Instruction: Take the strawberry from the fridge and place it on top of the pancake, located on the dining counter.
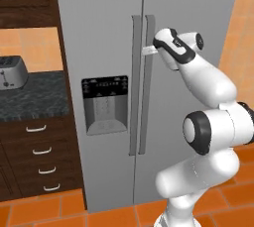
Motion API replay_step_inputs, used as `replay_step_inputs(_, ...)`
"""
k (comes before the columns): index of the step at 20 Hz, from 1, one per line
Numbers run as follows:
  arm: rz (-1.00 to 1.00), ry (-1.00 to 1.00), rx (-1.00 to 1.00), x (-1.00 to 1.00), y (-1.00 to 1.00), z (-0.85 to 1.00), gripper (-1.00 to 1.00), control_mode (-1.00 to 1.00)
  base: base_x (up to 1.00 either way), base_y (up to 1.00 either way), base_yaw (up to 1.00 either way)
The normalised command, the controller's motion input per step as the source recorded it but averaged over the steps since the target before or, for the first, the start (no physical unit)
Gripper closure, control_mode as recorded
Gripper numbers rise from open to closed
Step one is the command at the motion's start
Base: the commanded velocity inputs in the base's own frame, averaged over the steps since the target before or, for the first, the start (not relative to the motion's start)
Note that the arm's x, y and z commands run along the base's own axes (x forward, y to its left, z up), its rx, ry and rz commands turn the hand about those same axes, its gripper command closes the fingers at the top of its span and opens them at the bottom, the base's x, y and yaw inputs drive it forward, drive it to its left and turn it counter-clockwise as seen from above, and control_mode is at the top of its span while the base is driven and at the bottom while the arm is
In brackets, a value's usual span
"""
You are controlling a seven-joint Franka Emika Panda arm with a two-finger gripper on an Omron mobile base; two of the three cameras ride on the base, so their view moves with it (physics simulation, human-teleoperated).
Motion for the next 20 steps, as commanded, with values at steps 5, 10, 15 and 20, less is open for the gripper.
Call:
replay_step_inputs(5, 0.0, -0.04, 0.0, 0.53, 0.91, -0.11, 1.0, -1.0, 0.0, 0.0, 0.0)
replay_step_inputs(10, 0.0, 0.03, -0.09, 0.11, 0.37, -0.23, 1.0, -1.0, 0.0, 0.0, 0.0)
replay_step_inputs(15, 0.04, -0.03, 0.0, -0.7, -0.57, 0.0, 1.0, -1.0, 0.0, 0.0, 0.0)
replay_step_inputs(20, 0.14, 0.0, 0.0, -0.82, -1.0, 0.0, 1.0, -1.0, 0.0, 0.0, 0.0)
